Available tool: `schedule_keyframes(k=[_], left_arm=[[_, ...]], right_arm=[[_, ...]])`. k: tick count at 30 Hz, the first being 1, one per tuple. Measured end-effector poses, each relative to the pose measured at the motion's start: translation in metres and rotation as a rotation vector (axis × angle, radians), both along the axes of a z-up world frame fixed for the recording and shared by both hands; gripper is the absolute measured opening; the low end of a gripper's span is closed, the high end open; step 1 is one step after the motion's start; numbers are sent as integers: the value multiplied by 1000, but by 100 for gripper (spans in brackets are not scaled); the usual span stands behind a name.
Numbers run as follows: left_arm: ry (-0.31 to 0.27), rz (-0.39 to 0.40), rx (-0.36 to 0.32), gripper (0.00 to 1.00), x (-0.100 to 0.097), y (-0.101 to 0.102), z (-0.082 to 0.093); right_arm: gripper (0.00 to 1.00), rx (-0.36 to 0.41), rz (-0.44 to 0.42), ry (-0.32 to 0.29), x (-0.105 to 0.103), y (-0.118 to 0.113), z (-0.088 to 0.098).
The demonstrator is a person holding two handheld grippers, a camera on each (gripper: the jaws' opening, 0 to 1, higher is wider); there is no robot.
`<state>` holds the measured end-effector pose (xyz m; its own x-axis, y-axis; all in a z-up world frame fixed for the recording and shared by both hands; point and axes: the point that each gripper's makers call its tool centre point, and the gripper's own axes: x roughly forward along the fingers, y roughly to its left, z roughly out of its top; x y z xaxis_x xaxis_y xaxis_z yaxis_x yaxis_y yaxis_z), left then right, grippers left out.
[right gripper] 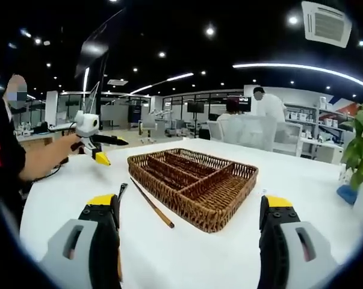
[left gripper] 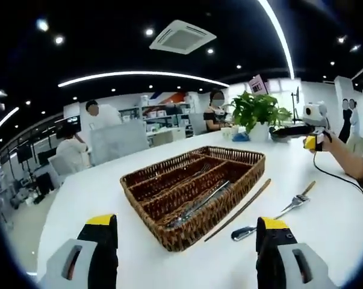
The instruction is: Arrange the knives, forks, and spoons in their matching storage slots by inserting each utensil handle-first until every utensil is classified and aligned in the correct compartment
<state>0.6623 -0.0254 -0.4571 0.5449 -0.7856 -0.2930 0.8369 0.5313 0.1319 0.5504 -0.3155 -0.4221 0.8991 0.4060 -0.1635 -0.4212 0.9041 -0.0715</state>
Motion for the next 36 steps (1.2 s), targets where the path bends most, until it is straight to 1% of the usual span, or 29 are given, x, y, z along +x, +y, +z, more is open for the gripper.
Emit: schedule_keyframes(k=[2, 6, 9, 11, 12, 13, 14, 15, 16, 17, 18, 19, 21, 22, 27, 29, 32, 34, 36], left_arm=[[1, -1, -1, 100, -7, 4, 1], [-39, -19, -14, 100, -20, 8, 14], [-57, -17, -70, 100, -22, 9, 25], [-68, -8, -91, 100, -20, 10, 27], [-74, 3, -127, 100, -18, 10, 29], [-63, 9, -170, 100, -16, 10, 29], [-11, 3, -206, 100, -17, 8, 25], [54, 7, -199, 100, -18, 7, 18], [16, 6, -168, 100, -15, 7, 17], [-32, 7, -156, 100, -14, 7, 18], [-16, 16, -134, 100, -13, 7, 12], [-21, 25, -112, 100, -12, 8, 9], [-57, 30, -64, 100, -11, 11, 6], [-68, 31, -65, 100, -11, 11, 8], [-54, 33, -85, 100, -9, 11, 7], [-58, 21, -70, 100, -10, 11, 5], [-50, 14, -72, 100, -10, 11, 2], [-57, 16, -71, 100, -9, 12, 4], [-63, 18, -77, 100, -9, 13, 8]], right_arm=[[100, -5, -3, -4, -1, 1, 2], [100, -8, -8, -18, -1, 0, 5], [100, -2, 3, -10, -1, 3, 3], [100, -9, 2, -11, -1, 4, 1], [100, -18, 2, -12, -1, 4, 0], [100, -20, 3, -8, 0, 4, 0], [100, -25, 1, -6, 0, 3, -1], [100, -29, -1, -5, 0, 3, -2], [100, -31, 0, -6, 0, 4, -2], [100, -30, 1, -4, 0, 4, -2], [100, -29, 1, -3, 0, 4, -2], [100, -33, -1, -4, 0, 5, -3], [100, -39, 1, -3, 0, 6, -4], [100, -41, 3, -1, 0, 7, -5], [100, -49, -9, -7, 3, 7, -7], [100, -32, 0, -3, 4, 8, -9], [100, -15, 16, 18, 6, 9, -15], [100, -20, 11, 26, 8, 8, -19], [100, -26, 16, 29, 7, 9, -20]])
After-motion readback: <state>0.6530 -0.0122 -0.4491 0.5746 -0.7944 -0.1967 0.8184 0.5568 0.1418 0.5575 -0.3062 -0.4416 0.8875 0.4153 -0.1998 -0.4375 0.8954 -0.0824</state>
